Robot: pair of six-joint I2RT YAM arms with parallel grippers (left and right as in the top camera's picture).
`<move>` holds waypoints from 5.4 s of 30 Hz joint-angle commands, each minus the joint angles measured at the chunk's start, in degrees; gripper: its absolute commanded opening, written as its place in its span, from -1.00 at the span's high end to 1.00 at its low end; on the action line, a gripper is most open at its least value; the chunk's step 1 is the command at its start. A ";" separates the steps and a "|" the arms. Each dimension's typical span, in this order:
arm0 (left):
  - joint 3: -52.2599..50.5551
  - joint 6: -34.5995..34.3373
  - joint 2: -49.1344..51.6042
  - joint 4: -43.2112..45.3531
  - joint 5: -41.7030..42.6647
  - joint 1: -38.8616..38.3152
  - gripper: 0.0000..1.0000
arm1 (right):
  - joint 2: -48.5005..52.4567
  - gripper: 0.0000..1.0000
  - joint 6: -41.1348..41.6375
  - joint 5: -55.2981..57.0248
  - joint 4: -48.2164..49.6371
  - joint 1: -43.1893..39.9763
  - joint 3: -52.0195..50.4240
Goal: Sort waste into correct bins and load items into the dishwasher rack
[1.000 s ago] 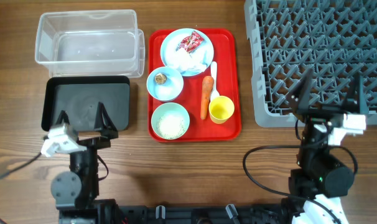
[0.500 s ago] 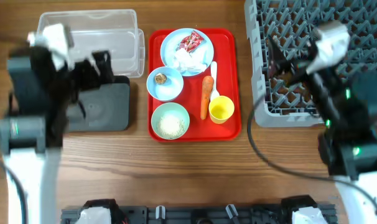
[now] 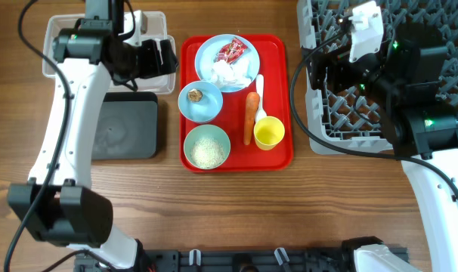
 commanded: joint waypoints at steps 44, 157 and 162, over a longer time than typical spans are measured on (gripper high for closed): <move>13.60 5.22 16.33 20.15 -18.80 -21.16 0.92 | 3.76 -0.90 1.86 -0.48 -6.95 -0.24 1.29; 10.93 8.70 10.43 3.23 5.77 -2.71 -1.00 | 7.82 -0.99 1.95 -6.73 -7.23 -0.24 1.29; 6.75 9.09 12.31 -3.52 5.25 -12.33 -1.00 | 7.80 -0.99 1.36 -6.69 -7.63 -0.24 1.29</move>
